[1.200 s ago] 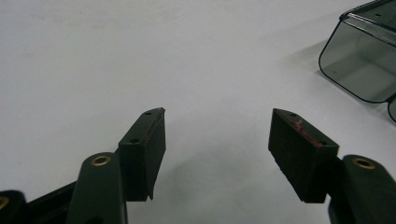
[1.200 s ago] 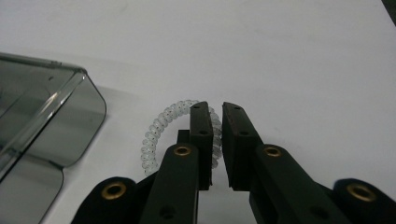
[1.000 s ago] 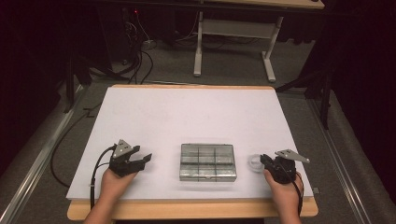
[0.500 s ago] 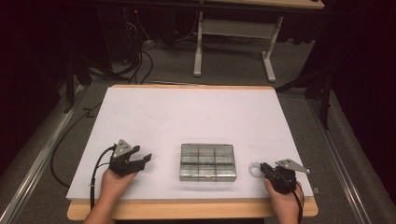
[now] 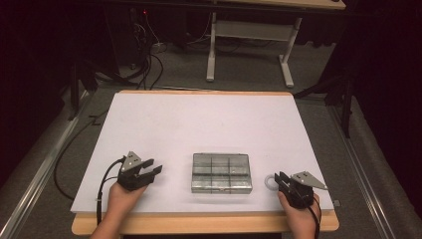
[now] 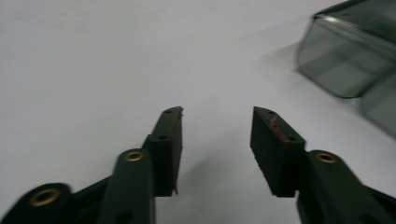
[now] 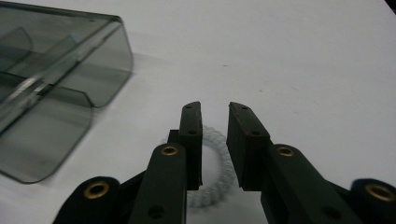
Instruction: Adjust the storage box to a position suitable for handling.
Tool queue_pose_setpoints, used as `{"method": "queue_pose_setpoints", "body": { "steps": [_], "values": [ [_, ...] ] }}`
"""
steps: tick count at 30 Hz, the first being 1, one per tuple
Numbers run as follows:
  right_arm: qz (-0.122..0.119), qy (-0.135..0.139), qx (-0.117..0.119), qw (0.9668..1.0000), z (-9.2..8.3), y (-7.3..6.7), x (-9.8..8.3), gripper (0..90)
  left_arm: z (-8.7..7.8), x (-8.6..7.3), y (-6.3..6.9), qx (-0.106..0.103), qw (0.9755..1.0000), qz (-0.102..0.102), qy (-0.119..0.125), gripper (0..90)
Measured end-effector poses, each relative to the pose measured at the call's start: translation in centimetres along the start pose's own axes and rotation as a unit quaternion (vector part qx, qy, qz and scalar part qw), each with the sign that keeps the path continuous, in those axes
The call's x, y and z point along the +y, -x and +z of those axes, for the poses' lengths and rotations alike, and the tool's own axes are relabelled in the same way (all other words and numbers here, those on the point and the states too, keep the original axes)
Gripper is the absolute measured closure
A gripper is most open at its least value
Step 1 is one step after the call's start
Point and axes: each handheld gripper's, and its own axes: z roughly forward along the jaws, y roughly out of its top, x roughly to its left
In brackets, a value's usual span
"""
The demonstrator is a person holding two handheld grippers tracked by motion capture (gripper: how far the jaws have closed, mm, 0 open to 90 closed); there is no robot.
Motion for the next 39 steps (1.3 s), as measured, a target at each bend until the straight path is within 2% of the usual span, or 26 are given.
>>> {"method": "queue_pose_setpoints", "body": {
  "steps": [3,5,6,8,10,12,14,18,20,23,27,31,36,39],
  "values": [
    [0.001,0.016,0.027,0.9995,0.0,-0.8,-0.6,82.9,0.7,0.6,2.3,-0.005,0.9997,0.022,-0.011,84.2],
    [-0.002,0.014,0.030,0.9994,0.0,-1.1,-0.8,85.6,1.6,0.8,3.8,-0.013,0.9989,0.036,-0.025,87.5],
    [-0.013,0.011,0.035,0.9993,0.1,-1.3,-0.9,88.2,2.0,0.8,4.6,-0.017,0.9984,0.043,-0.033,89.9],
    [-0.023,0.006,0.037,0.9990,0.0,-1.6,-1.1,90.0,2.7,0.8,5.9,-0.023,0.9976,0.053,-0.038,90.0],
    [-0.015,0.007,0.045,0.9988,-0.2,-1.6,-1.4,90.0,3.2,0.7,6.8,-0.031,0.9970,0.056,-0.043,90.0],
    [-0.016,0.010,0.046,0.9988,-0.4,-1.6,-1.6,90.0,3.5,0.7,7.3,-0.029,0.9965,0.061,-0.051,90.0],
    [-0.014,0.013,0.048,0.9987,-0.7,-1.5,-1.7,90.0,3.6,0.9,7.5,-0.043,0.9967,0.049,-0.048,90.0],
    [-0.013,0.013,0.047,0.9987,-0.8,-1.4,-1.8,90.0,3.9,1.3,8.2,-0.044,0.9962,0.056,-0.050,90.0],
    [-0.012,0.014,0.046,0.9988,-0.8,-1.5,-1.8,90.0,4.1,1.4,8.4,-0.035,0.9961,0.062,-0.052,90.0],
    [-0.011,0.015,0.044,0.9989,-0.9,-1.4,-1.8,90.0,4.3,1.6,8.5,-0.038,0.9963,0.057,-0.052,90.0],
    [-0.008,0.014,0.043,0.9989,-1.0,-1.4,-1.9,90.0,4.7,2.0,9.2,-0.041,0.9962,0.062,-0.044,90.0],
    [-0.009,0.015,0.043,0.9989,-1.0,-1.4,-2.0,90.0,5.0,2.0,9.2,-0.040,0.9965,0.063,-0.038,90.0],
    [-0.009,0.017,0.044,0.9989,-1.0,-1.3,-2.0,89.8,3.7,1.3,8.6,-0.051,0.9973,0.053,-0.007,89.6],
    [-0.008,0.016,0.045,0.9988,-0.9,-1.4,-2.0,89.5,2.4,1.0,8.8,-0.056,0.9964,0.063,0.007,88.5]
  ]
}}
